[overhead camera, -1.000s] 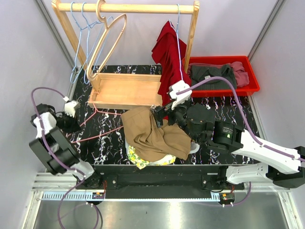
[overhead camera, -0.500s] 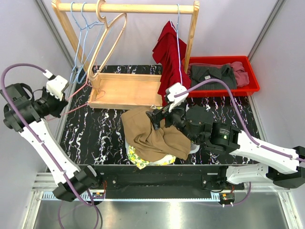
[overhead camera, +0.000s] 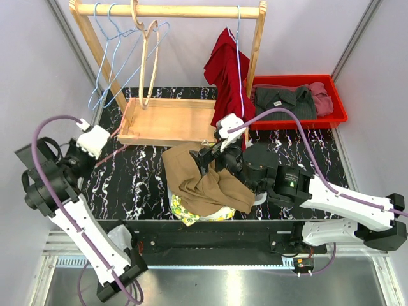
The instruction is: Remove the skirt from the hanger
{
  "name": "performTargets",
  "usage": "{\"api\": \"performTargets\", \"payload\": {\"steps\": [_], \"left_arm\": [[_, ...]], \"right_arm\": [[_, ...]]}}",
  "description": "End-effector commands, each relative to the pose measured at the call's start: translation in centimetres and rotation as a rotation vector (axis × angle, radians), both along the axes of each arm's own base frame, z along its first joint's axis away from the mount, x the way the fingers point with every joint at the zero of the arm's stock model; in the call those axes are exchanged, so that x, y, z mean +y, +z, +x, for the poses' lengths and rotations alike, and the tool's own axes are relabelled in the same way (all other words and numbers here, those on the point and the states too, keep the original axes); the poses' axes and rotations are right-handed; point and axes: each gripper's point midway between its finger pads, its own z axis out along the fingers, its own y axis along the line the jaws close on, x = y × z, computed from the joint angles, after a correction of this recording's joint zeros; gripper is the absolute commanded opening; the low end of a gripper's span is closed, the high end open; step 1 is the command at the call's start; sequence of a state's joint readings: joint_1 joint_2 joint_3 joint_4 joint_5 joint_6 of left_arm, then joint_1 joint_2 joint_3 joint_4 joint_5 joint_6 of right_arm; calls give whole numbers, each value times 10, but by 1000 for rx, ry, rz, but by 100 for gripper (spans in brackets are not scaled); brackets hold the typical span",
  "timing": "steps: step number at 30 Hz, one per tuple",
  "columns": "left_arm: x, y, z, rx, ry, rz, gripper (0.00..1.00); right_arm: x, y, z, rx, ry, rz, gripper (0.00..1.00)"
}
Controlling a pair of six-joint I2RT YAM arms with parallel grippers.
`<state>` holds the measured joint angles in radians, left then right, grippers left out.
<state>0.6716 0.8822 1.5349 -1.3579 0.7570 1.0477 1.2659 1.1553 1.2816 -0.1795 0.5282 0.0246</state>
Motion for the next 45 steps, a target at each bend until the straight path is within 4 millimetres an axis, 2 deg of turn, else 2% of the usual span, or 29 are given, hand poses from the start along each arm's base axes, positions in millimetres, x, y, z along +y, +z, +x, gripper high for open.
{"api": "performTargets", "payload": {"steps": [1,2,4,10,12,13,17,19,23,27,30,31,32,33,34,35,38,41,42,44,45], "left_arm": [[3,-78,-38,323,81,-75,0],[1,-84,-39,337,83,-95,0],[-7,-77,-39,294,85,-142,0],[-43,-39,-41,124,13,-210,0],[-60,-22,-49,54,-35,-183,0],[-68,-8,-54,5,-61,-157,0],[-118,35,-90,-130,-265,-173,0],[-134,49,-108,-169,-362,-179,0],[-145,64,-123,-159,-428,-249,0],[-157,91,-134,-186,-470,-312,0],[-161,118,-116,-175,-460,-454,0],[-162,135,-105,-205,-453,-511,0],[-162,144,-99,-221,-443,-547,0],[-159,146,-87,-218,-424,-593,0],[-159,168,-80,-272,-410,-644,0],[-155,170,-70,-270,-391,-685,0],[-146,197,-55,-335,-338,-752,0],[-127,210,-34,-390,-245,-767,0],[-118,201,-24,-347,-184,-792,0],[-99,200,-13,-390,-90,-713,0],[-87,188,2,-336,-25,-727,0]], "right_arm": [[-10,25,-9,-20,21,103,95],[-16,25,-10,-21,18,108,95],[-23,24,-10,-20,6,108,95],[-47,24,-10,-22,-38,100,95],[-51,24,-10,-23,-48,100,95],[-53,25,-9,-24,-55,102,95],[-55,26,-8,-24,-66,103,95],[-55,27,-8,-20,-69,104,95],[-55,30,-10,-12,-61,111,95],[-62,36,-12,-11,-63,131,95],[-69,41,-14,-9,-65,159,95],[-71,42,-15,-9,-65,169,95],[-73,45,-15,-8,-67,184,94],[-76,44,-16,-8,-65,188,94],[-77,44,-17,-5,-65,192,95],[-77,43,-18,-1,-62,191,94],[-76,41,-17,7,-63,186,94],[-74,44,-17,3,-63,193,94],[-73,45,-16,0,-65,194,95],[-70,47,-14,-10,-68,186,94],[-68,47,-13,-14,-70,182,94]]}}
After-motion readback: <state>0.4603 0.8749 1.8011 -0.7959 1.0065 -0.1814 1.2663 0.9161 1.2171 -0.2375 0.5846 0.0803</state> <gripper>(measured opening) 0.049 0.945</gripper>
